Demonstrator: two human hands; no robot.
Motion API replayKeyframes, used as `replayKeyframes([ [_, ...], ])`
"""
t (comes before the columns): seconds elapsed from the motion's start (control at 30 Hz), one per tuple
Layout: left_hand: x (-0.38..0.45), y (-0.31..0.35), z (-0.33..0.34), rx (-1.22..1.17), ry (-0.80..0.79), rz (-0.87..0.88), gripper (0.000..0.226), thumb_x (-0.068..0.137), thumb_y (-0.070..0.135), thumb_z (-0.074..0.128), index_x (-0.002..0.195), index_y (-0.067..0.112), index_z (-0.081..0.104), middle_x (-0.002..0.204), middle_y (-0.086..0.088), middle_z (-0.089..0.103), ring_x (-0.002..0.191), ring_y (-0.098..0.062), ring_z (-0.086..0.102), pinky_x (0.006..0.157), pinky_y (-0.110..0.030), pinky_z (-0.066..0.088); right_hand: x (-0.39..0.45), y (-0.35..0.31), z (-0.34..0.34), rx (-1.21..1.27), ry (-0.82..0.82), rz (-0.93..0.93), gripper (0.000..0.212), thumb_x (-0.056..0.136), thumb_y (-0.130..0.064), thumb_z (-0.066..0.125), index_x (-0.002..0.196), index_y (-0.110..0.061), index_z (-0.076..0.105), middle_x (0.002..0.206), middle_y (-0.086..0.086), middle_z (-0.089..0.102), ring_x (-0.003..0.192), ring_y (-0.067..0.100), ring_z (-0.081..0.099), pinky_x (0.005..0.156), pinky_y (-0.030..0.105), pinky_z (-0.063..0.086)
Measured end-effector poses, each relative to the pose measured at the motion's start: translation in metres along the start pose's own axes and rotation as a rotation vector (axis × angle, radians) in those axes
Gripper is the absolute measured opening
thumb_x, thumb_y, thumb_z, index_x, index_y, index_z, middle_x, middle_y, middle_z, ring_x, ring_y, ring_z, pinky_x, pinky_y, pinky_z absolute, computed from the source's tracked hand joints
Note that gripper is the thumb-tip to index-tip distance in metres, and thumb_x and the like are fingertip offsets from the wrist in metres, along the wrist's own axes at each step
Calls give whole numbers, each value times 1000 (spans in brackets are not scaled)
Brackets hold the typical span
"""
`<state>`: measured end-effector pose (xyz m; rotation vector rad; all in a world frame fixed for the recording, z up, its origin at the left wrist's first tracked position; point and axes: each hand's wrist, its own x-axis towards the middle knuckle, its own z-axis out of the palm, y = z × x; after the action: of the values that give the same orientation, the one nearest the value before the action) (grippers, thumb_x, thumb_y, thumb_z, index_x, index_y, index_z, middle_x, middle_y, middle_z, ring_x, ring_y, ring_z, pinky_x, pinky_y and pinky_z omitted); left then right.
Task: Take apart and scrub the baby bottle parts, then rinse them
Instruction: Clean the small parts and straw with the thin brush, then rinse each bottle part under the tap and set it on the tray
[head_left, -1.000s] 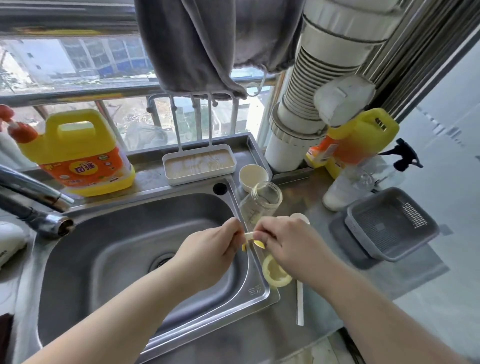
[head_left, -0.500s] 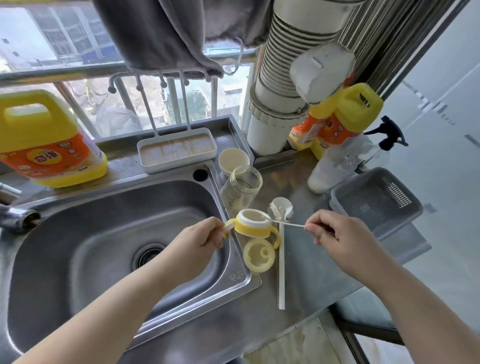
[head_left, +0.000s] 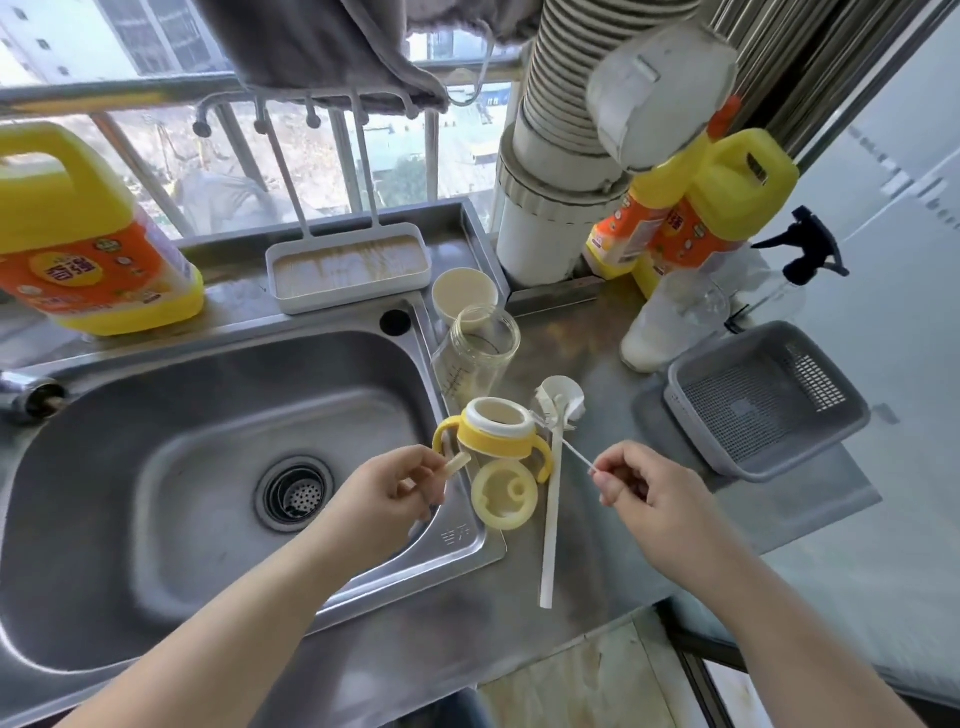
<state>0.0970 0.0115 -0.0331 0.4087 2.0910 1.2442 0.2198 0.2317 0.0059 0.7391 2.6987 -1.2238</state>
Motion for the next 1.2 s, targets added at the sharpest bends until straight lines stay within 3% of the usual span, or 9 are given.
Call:
replayKeyframes([
  [0.2, -9, -3, -4, -47, 62, -39, 20, 92, 2, 55, 79, 17, 61, 66, 8, 67, 53, -4, 56, 54, -17, 46, 0, -3, 5, 126, -71, 61, 11, 93, -12, 54, 84, -18, 57, 71, -6, 70, 62, 7, 63, 65, 16, 48],
  [0.37, -13, -7, -6, -106, 127, -89, 18, 91, 0, 53, 82, 14, 60, 66, 5, 67, 55, -7, 60, 48, -20, 45, 7, -11, 18, 184, -100, 100, 10, 93, -17, 55, 83, -19, 55, 75, -12, 73, 70, -3, 64, 60, 4, 39],
  [0.57, -25, -4, -26, -81, 216, -58, 15, 89, 2, 59, 81, 14, 60, 71, 1, 64, 54, -3, 58, 51, -14, 44, 25, -50, 32, 302, -126, 23, 8, 86, -19, 66, 80, -23, 64, 73, -2, 68, 69, 7, 63, 66, 18, 51],
  [0.7, -52, -10, -67, -111, 307, -54, 13, 86, 0, 63, 80, 12, 63, 58, 6, 61, 51, -3, 53, 51, -13, 42, 38, -97, 52, 388, -206, -64, 8, 84, -11, 68, 79, -16, 67, 70, -3, 72, 71, 7, 68, 68, 13, 49],
  [0.87, -97, -38, -129, -113, 486, -109, 14, 80, 5, 71, 75, 17, 67, 57, 14, 62, 52, 2, 51, 54, -10, 39, 52, -156, 105, 315, -393, -177, 8, 84, -9, 67, 79, -15, 65, 73, 0, 74, 74, 10, 69, 74, 18, 51],
  [0.93, -114, -53, -147, -125, 561, -138, 16, 79, 7, 73, 72, 20, 67, 56, 16, 61, 53, 3, 50, 54, -10, 39, 56, -176, 129, 265, -443, -216, 9, 85, -11, 68, 78, -17, 64, 75, 0, 74, 74, 10, 68, 69, 17, 50],
  [1.0, -129, -66, -164, -162, 607, -165, 13, 80, 5, 71, 74, 16, 68, 53, 15, 58, 51, 4, 48, 53, -8, 38, 59, -193, 150, 229, -470, -230, 9, 85, -12, 67, 78, -18, 64, 76, -1, 74, 71, 7, 68, 63, 13, 46],
  [1.07, -143, -79, -179, -199, 640, -188, 8, 82, 5, 69, 78, 13, 69, 53, 13, 57, 50, 4, 47, 52, -8, 37, 60, -206, 171, 191, -488, -237, 10, 85, -12, 67, 78, -18, 64, 74, -2, 74, 71, 7, 68, 67, 16, 47],
  [1.2, -157, -104, -203, -241, 659, -203, 13, 85, 8, 67, 78, 18, 69, 60, 10, 60, 61, -5, 51, 65, -18, 44, 57, -226, 203, 99, -503, -259, 11, 84, -12, 68, 76, -18, 63, 66, -3, 72, 58, 1, 61, 61, 17, 45],
])
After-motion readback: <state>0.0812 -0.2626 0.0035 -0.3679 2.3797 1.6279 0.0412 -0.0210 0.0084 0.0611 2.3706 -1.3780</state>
